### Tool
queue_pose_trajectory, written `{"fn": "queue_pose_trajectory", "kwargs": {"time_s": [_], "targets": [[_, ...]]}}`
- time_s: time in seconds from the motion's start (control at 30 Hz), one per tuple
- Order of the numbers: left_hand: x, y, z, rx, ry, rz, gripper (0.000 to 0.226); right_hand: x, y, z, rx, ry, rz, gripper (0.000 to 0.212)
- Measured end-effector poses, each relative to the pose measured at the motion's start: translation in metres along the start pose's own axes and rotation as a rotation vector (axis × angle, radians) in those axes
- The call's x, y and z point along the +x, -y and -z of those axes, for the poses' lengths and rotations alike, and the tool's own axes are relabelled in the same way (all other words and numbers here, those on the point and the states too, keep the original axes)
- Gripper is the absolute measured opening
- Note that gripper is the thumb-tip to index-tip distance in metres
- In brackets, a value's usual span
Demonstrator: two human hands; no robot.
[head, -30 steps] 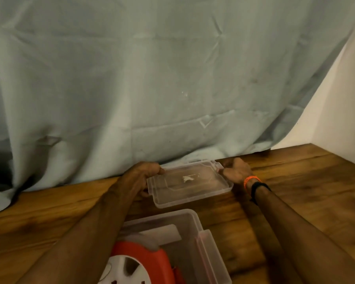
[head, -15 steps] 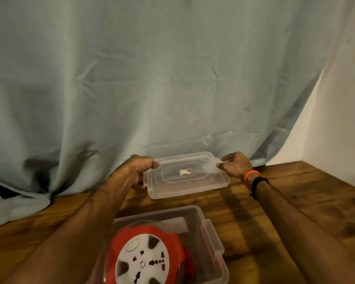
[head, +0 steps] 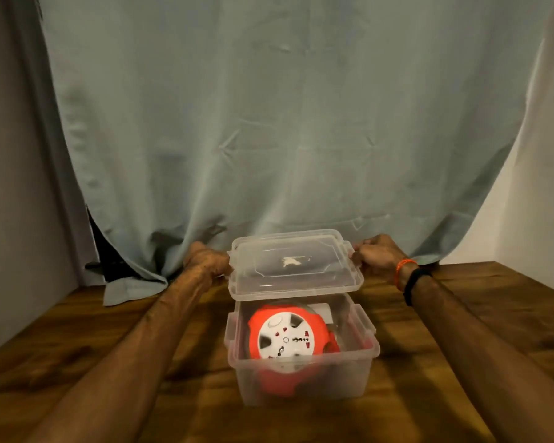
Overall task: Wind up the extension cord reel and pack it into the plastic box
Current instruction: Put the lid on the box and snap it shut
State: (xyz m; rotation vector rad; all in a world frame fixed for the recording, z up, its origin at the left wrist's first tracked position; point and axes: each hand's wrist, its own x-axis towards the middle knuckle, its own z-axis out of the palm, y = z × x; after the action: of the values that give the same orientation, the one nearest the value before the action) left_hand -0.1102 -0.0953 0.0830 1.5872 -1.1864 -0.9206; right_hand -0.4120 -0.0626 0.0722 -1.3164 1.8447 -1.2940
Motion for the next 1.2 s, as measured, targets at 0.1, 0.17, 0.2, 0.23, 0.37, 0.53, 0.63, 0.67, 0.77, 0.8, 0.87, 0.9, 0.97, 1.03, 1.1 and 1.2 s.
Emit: {"fn": "queue_pose_trajectory", "kwargs": {"time_s": [0.1, 0.17, 0.2, 0.23, 0.37, 0.53, 0.63, 0.67, 0.77, 0.8, 0.87, 0.9, 0.97, 1.03, 1.1, 1.2], "targets": [[-0.005, 0.009, 0.008, -0.058, -0.011, 0.004, 0.031, -0.013, 0.003, -0.001, 0.063, 0.043, 0.011, 0.019], [-0.005, 0.014, 0.011, -0.064, -0.023, -0.009, 0.033, -0.02, 0.004, 0.001, 0.106, 0.06, 0.024, 0.019], [-0.002, 0.018, 0.011, -0.077, -0.026, -0.018, 0.033, -0.022, 0.005, 0.002, 0.133, 0.063, 0.025, 0.022], [-0.003, 0.019, 0.012, -0.088, -0.026, -0.029, 0.032, -0.025, 0.005, 0.004, 0.172, 0.063, 0.025, 0.024], [-0.01, 0.024, 0.012, -0.128, -0.041, -0.06, 0.021, -0.035, 0.0, 0.009, 0.303, 0.022, 0.062, 0.02], [-0.021, 0.031, 0.009, -0.283, -0.017, -0.03, 0.016, -0.041, -0.009, 0.012, 0.405, -0.032, 0.03, 0.02], [-0.022, 0.035, 0.009, -0.4, 0.007, 0.013, 0.022, -0.049, -0.011, 0.011, 0.525, 0.006, -0.004, 0.021], [-0.023, 0.036, 0.009, -0.42, 0.013, 0.023, 0.027, -0.049, -0.014, 0.01, 0.528, 0.002, -0.02, 0.023], [-0.03, 0.039, 0.008, -0.465, 0.012, 0.033, 0.033, -0.052, -0.018, 0.011, 0.487, 0.003, -0.072, 0.031], [-0.029, 0.042, 0.008, -0.49, 0.014, 0.037, 0.031, -0.052, -0.021, 0.011, 0.509, -0.002, -0.086, 0.032], [-0.031, 0.045, 0.008, -0.525, 0.013, 0.047, 0.022, -0.052, -0.025, 0.008, 0.539, -0.01, -0.104, 0.025], [-0.032, 0.046, 0.008, -0.497, 0.022, 0.043, 0.018, -0.054, -0.027, 0.005, 0.5, -0.028, -0.103, 0.021], [-0.033, 0.049, 0.005, -0.397, 0.042, 0.024, 0.013, -0.053, -0.03, 0.0, 0.207, -0.106, -0.061, 0.013], [-0.035, 0.052, 0.002, -0.302, 0.038, 0.006, 0.013, -0.059, -0.028, -0.006, -0.059, -0.191, -0.037, 0.016], [-0.034, 0.058, 0.0, -0.221, 0.048, -0.007, 0.021, -0.066, -0.026, -0.011, -0.163, -0.208, -0.012, 0.018], [-0.032, 0.067, -0.002, -0.104, 0.037, -0.016, 0.03, -0.072, -0.025, -0.015, -0.293, -0.195, -0.011, 0.022]]}}
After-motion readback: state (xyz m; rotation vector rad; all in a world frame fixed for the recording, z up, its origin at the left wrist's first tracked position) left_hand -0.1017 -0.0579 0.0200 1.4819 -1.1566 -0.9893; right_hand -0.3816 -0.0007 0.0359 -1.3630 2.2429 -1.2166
